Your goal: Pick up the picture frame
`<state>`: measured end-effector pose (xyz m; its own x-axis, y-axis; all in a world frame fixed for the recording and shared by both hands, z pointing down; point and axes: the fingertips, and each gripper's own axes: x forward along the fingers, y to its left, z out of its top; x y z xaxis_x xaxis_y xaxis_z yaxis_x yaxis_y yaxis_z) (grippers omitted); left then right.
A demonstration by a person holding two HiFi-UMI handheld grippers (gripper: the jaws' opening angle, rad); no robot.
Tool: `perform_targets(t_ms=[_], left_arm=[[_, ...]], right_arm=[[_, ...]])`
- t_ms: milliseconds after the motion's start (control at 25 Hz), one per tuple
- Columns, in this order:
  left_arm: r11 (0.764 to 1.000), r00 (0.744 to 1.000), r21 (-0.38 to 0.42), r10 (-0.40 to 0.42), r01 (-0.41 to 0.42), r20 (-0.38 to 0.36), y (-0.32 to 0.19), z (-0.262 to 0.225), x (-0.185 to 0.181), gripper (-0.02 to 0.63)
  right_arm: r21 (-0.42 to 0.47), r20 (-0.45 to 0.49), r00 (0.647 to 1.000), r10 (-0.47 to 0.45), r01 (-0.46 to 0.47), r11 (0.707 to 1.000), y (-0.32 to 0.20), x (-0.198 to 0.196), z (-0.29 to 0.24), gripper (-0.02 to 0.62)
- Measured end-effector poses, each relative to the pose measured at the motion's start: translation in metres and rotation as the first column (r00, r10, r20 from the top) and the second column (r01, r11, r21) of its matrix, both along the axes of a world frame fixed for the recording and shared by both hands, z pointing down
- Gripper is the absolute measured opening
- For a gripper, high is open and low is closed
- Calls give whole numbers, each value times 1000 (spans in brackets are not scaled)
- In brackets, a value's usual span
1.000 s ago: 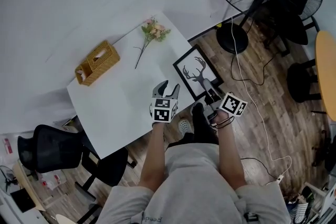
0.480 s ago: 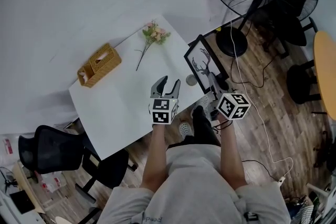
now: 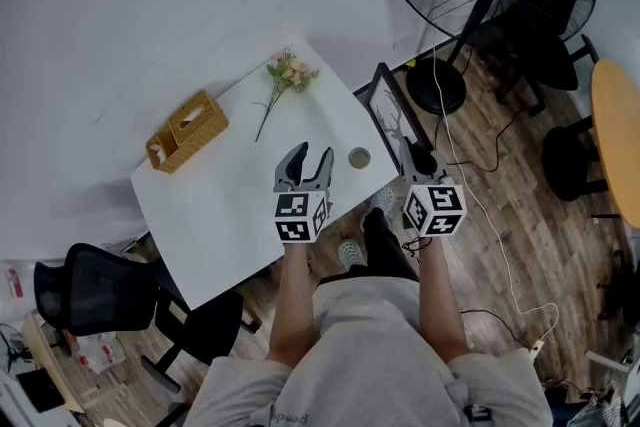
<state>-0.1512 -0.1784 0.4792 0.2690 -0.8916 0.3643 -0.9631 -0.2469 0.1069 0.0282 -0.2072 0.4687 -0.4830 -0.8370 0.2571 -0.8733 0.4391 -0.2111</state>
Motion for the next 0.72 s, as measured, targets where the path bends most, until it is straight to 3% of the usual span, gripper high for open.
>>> perform_targets(t_ms=[320,720], left_arm=[[1000,1000,12,17,-17,1,3,-4,1,215],[998,998,2,58,-58,13,9,4,16,210]], right_arm=[[125,-270,963,-8,44,991,7,-6,-12,28],[99,-233,972,-28,52,994,9,-3,-5,28]])
